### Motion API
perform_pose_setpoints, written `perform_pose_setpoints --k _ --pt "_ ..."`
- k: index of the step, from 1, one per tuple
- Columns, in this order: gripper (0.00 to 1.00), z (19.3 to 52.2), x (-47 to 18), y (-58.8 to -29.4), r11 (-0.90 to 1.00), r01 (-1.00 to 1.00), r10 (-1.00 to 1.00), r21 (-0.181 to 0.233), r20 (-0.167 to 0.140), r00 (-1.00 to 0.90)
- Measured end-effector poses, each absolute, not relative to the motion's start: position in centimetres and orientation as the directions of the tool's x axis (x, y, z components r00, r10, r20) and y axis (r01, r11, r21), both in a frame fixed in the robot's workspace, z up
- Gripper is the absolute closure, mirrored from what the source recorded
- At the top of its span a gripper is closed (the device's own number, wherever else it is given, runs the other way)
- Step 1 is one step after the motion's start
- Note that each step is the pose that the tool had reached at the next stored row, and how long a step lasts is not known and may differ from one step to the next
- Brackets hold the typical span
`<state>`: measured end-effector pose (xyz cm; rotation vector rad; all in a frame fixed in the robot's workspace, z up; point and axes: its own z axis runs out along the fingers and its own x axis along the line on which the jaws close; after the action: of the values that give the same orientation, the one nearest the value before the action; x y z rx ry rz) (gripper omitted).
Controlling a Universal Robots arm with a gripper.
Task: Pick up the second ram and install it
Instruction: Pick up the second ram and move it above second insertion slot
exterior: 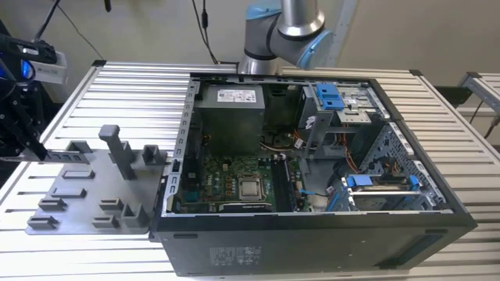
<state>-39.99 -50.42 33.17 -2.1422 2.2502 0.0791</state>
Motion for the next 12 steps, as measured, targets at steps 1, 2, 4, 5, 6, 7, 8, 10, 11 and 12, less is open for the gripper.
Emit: perform_pose_setpoints --k 1,2,4,5,6,7,8,10,11,12 --pt "0.85 33.25 -39.98 -50.42 0.049 -0.999 -0.997 0.014 -0.059 -0.049" --pt "0.85 33.31 -39.98 -50.42 0.049 -0.999 -0.997 0.014 -0.059 -0.049" --pt "0.85 33.43 -39.99 -50.42 0.049 -0.999 -0.997 0.014 -0.060 -0.049" --pt "0.85 33.49 -39.99 -50.42 0.049 -0.999 -0.997 0.014 -0.060 -0.049" --pt "0.85 33.56 -39.99 -50.42 0.049 -0.999 -0.997 0.014 -0.059 -0.049" --pt "0.85 33.62 -39.99 -50.42 0.049 -0.999 -0.997 0.014 -0.059 -0.049" --pt "0.85 33.67 -39.98 -50.42 0.049 -0.999 -0.997 0.014 -0.059 -0.049" --pt "0.85 33.77 -39.99 -50.42 0.049 -0.999 -0.997 0.014 -0.059 -0.049" --pt "0.85 33.82 -39.99 -50.42 0.049 -0.999 -0.997 0.014 -0.059 -0.049" --pt "0.85 33.86 -39.99 -50.42 0.049 -0.999 -0.997 0.014 -0.059 -0.049"
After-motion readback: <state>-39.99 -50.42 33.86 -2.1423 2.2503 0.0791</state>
